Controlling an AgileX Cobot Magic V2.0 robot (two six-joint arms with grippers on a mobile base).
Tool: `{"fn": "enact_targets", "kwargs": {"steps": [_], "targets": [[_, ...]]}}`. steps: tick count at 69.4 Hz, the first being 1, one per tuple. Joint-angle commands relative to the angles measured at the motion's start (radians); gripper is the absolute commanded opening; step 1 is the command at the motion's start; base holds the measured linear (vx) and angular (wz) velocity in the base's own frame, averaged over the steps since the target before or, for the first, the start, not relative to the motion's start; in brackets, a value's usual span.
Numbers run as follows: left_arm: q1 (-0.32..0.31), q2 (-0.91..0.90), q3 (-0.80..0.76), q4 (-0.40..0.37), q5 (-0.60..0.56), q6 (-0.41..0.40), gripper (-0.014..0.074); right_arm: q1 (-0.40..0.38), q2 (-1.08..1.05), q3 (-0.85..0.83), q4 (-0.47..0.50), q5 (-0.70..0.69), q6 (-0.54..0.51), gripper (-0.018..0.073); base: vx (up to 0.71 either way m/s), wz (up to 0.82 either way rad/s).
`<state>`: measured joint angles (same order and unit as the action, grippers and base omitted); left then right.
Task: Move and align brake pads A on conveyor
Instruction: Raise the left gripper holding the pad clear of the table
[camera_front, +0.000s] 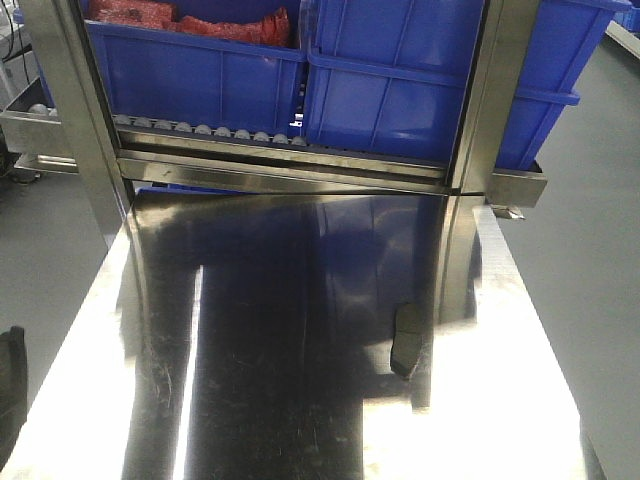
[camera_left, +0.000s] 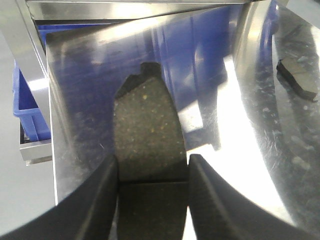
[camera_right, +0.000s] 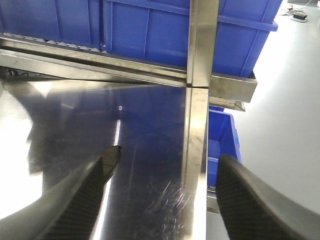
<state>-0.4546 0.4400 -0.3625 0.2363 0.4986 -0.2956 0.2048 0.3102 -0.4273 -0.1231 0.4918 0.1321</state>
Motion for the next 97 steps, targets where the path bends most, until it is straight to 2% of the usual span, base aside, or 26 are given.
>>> {"fn": "enact_targets", "kwargs": {"steps": [1, 57, 81, 97], "targets": [[-0.005, -0.047, -0.019, 0.015, -0.104, -0.007, -0.0006, -0.004, 0.015, -0.028, -0.011, -0.071, -0.004, 0.0468, 0.00, 0.00], [-0.005, -0.088, -0.020, 0.015, -0.116, -0.007, -0.0006, -0.004, 0.015, -0.028, -0.011, -0.073, -0.004, 0.0468, 0.00, 0.00], [-0.005, -0.088, -0.020, 0.015, -0.116, -0.007, -0.0006, -0.004, 0.022, -0.028, -0.015, -0.129, -0.004, 0.0468, 0.00, 0.00], [-0.005, -0.088, -0.020, 0.015, -0.116, -0.007, -0.0006, -0.004, 0.202, -0.113, 0.003, -0.078, 0.026, 0.0445, 0.00, 0.00]]}}
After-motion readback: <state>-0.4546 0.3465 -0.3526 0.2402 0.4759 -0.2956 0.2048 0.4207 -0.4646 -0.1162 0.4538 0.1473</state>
